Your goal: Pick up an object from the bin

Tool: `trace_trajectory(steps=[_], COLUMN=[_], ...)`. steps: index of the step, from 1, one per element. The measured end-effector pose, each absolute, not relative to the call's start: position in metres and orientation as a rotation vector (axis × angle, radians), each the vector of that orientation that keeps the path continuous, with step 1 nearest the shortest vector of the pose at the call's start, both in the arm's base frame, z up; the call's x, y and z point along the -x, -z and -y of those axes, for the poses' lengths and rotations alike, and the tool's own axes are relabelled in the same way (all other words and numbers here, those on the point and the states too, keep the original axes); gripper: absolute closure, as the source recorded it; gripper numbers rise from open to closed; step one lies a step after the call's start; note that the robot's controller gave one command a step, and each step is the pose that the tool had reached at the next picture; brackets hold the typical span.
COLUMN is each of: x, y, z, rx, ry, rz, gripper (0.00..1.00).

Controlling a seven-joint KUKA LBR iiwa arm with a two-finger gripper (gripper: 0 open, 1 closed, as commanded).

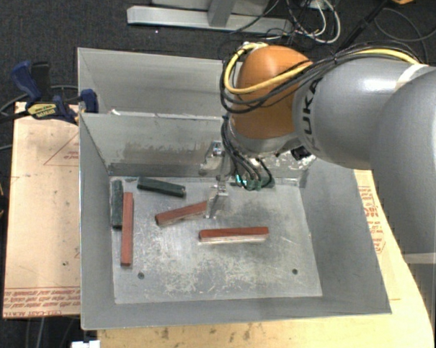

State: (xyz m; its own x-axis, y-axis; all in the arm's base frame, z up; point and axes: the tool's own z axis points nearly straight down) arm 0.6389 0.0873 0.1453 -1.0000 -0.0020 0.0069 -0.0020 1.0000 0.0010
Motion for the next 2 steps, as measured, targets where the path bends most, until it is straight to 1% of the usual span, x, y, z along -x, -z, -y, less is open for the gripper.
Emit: trace_trajectory(steps=[1, 2], x=[-0.641, -0.645], y=[-0.150, -0.079], z=[-0.087, -0.110], rx=[-0.001, 0.086], ry=[0.002, 0.011], rz=[3.143, 3.155], gripper=[0.00, 1.00])
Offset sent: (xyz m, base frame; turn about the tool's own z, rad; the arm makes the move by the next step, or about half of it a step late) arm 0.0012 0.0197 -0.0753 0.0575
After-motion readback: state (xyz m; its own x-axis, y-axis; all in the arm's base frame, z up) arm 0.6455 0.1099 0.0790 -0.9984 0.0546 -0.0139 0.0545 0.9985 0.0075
